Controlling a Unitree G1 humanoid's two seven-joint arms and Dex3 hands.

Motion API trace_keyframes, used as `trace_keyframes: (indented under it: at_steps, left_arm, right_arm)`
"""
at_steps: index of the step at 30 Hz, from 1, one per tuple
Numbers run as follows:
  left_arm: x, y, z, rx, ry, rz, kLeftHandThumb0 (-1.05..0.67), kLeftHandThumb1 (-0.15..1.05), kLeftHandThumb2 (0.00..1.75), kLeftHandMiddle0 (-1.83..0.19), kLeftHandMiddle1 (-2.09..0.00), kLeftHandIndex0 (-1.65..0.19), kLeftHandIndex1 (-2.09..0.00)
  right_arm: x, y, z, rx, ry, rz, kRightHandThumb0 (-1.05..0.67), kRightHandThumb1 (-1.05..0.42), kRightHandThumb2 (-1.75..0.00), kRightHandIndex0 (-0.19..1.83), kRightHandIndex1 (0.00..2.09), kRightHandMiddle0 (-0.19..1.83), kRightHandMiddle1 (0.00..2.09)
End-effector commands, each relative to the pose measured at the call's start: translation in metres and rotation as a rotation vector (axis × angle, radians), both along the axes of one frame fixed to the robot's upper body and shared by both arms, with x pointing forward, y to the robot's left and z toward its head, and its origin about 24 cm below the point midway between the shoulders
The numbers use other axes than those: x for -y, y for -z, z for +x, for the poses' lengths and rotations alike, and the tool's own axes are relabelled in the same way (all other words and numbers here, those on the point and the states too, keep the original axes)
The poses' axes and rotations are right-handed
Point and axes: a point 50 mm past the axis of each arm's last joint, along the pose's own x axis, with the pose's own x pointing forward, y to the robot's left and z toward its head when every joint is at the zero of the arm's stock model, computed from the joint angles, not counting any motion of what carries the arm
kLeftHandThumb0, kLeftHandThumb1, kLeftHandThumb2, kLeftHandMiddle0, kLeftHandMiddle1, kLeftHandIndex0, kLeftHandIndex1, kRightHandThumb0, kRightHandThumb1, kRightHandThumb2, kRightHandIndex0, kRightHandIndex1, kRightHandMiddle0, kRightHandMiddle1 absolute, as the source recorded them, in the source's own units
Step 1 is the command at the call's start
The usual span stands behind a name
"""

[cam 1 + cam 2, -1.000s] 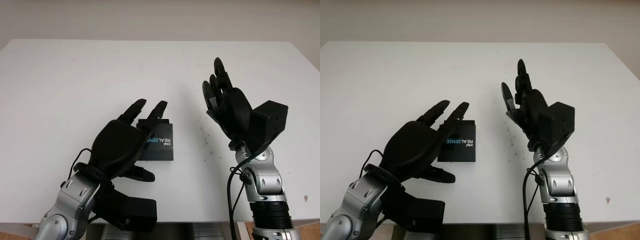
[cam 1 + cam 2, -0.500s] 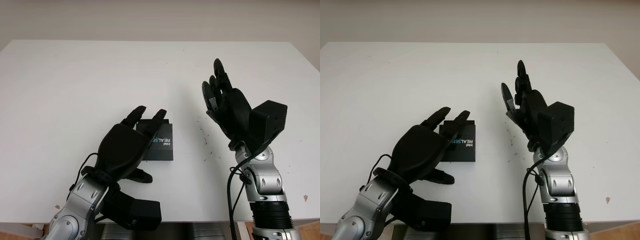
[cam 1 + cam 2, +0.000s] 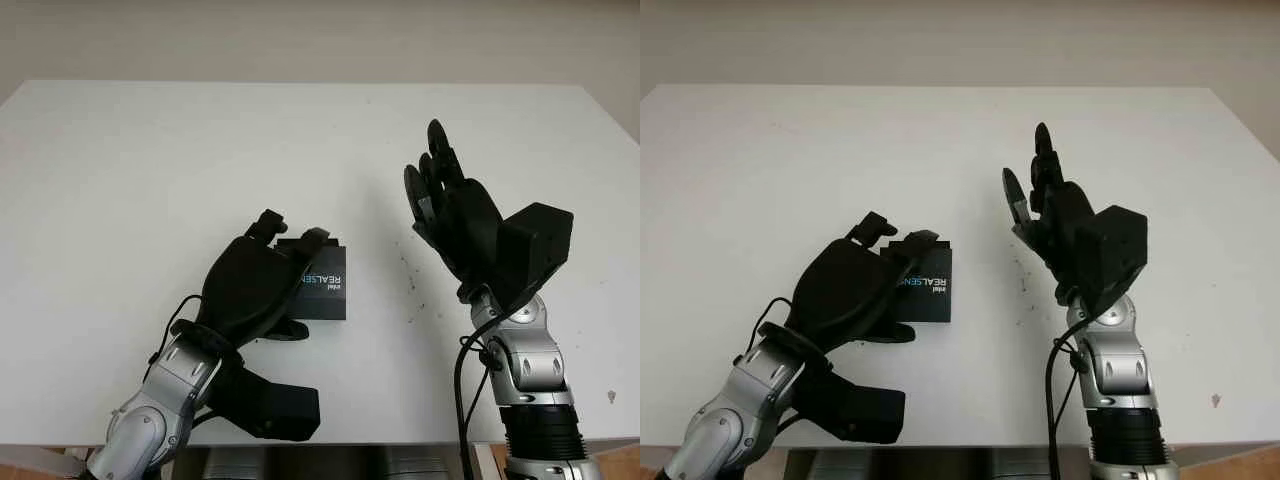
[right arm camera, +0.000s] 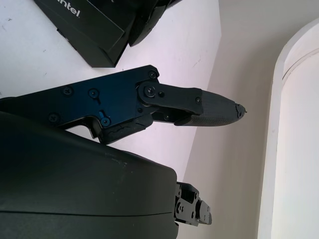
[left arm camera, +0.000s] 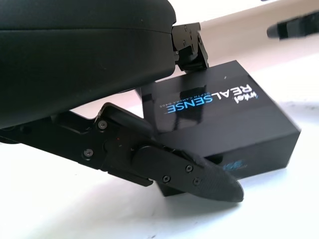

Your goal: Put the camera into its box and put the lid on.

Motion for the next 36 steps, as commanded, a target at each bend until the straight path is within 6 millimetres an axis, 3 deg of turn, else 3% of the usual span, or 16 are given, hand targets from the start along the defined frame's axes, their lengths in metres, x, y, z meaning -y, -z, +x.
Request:
trace_keyframes:
  at_steps: [1,6,9,21,26,29,32,36]
  left_arm:
    - [0.004,-0.002,0.0,0.016,0.032,-0.018,-0.48,1.05,0.25,0.16,-1.93,0.19,-1.67]
    - [0.006,-0.004,0.0,0.055,0.068,-0.062,-0.22,1.05,0.37,-0.02,-2.08,0.16,-1.99]
    - [0.006,-0.006,-0.001,0.05,0.08,-0.079,-0.18,1.05,0.37,-0.1,-2.09,0.18,-2.07]
    - [0.004,-0.039,-0.002,0.047,0.086,-0.116,-0.13,1.05,0.34,-0.09,-2.09,0.19,-2.09]
    - [-0.005,-0.065,0.007,-0.034,0.073,-0.145,-0.27,1.05,0.36,-0.01,-2.09,0.19,-2.09]
    - [-0.008,-0.077,0.012,-0.083,0.07,-0.171,-0.26,1.05,0.21,-0.1,-2.09,0.13,-2.06]
    - [-0.01,-0.084,0.018,-0.105,0.067,-0.178,-0.27,1.05,0.16,-0.15,-2.09,0.08,-2.06]
    - [-0.014,-0.089,0.033,-0.115,0.041,-0.194,-0.28,1.05,0.13,-0.36,-2.09,-0.07,-2.04]
  right_arm:
    - [-0.001,-0.004,-0.001,0.027,-0.005,0.003,-0.74,-1.05,-0.54,-0.19,0.0,-0.19,0.0]
    - [-0.002,-0.003,0.0,0.025,-0.004,0.006,-0.74,-1.05,-0.54,-0.19,0.0,-0.19,0.0]
    - [-0.002,-0.002,0.0,0.022,-0.004,0.005,-0.75,-1.05,-0.54,-0.19,0.0,-0.19,0.0]
    - [-0.002,0.0,-0.001,0.027,-0.009,0.003,-0.75,-1.05,-0.54,-0.19,0.0,-0.19,0.0]
    - [-0.001,0.0,-0.001,0.022,-0.01,0.001,-0.76,-1.05,-0.53,-0.19,0.0,-0.19,0.0]
    - [-0.002,0.0,-0.001,0.024,-0.01,0.004,-0.75,-1.05,-0.53,-0.19,0.0,-0.19,0.0]
    - [-0.002,-0.001,0.0,0.028,-0.012,0.007,-0.75,-1.05,-0.53,-0.19,0.0,-0.19,0.0]
    - [-0.004,-0.002,0.001,0.029,-0.012,0.017,-0.73,-1.05,-0.54,-0.19,0.0,-0.19,0.0]
